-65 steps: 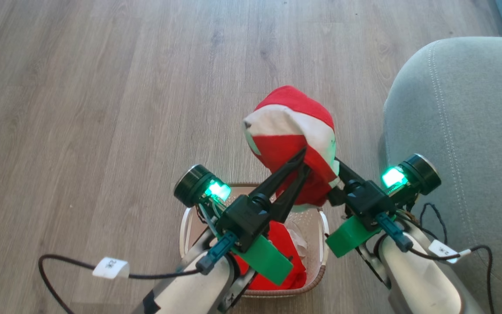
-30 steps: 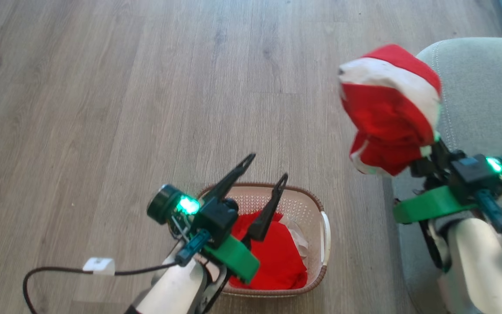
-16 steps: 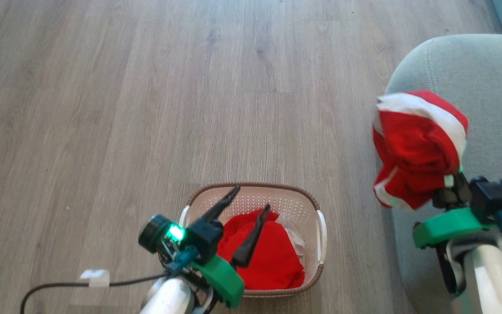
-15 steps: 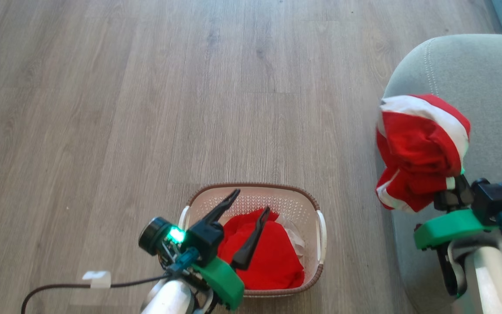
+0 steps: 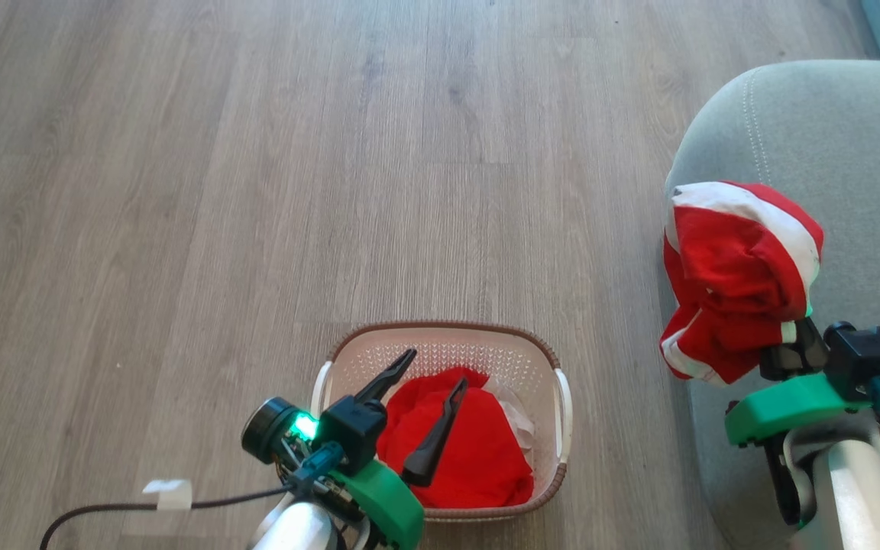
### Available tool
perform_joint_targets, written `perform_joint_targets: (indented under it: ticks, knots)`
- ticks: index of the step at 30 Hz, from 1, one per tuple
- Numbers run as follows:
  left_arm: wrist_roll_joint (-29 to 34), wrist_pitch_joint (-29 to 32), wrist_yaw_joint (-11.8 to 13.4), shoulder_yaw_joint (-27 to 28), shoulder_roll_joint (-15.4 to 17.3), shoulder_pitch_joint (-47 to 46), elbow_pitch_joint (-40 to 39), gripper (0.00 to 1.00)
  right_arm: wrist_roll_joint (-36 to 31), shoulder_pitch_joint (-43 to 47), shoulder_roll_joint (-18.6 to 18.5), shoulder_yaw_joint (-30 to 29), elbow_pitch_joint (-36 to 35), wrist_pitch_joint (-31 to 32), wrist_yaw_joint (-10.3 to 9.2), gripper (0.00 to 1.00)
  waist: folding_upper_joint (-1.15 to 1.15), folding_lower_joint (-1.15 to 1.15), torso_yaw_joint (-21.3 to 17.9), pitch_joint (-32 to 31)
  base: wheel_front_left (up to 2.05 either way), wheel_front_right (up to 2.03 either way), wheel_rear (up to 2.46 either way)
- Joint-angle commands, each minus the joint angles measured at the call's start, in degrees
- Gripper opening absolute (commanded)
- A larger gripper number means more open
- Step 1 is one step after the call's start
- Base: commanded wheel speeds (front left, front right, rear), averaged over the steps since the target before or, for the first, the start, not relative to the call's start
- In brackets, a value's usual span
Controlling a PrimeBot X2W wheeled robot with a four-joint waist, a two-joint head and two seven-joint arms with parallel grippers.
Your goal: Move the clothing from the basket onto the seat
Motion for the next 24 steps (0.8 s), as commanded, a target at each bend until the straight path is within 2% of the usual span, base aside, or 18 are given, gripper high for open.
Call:
perform_joint_targets:
  ticks: [1, 14, 24]
  knots:
    - [-0.45, -0.29, 0.06, 2.01, -0.04, -0.73, -2.15, 1.0, 0.0, -1.84, 0.26, 1.2, -1.68, -0.54, -0.01, 0.0, 0.0, 0.0, 0.06, -0.21, 0.0, 0.0, 0.0]
    - [-0.64, -0.29, 0.58, 1.66, -0.05, -0.22, -2.67, 1.0, 0.08, -1.81, 0.4, 1.75, -1.92, -0.54, -0.01, 0.0, 0.0, 0.0, -0.02, -1.08, 0.0, 0.0, 0.0]
    - [-0.9, -0.29, 0.97, 1.51, -0.05, -0.16, -2.89, 1.0, -0.38, -2.3, 0.3, 1.97, -2.94, -0.54, -0.01, 0.0, 0.0, 0.0, -2.79, -1.05, 0.0, 0.0, 0.0]
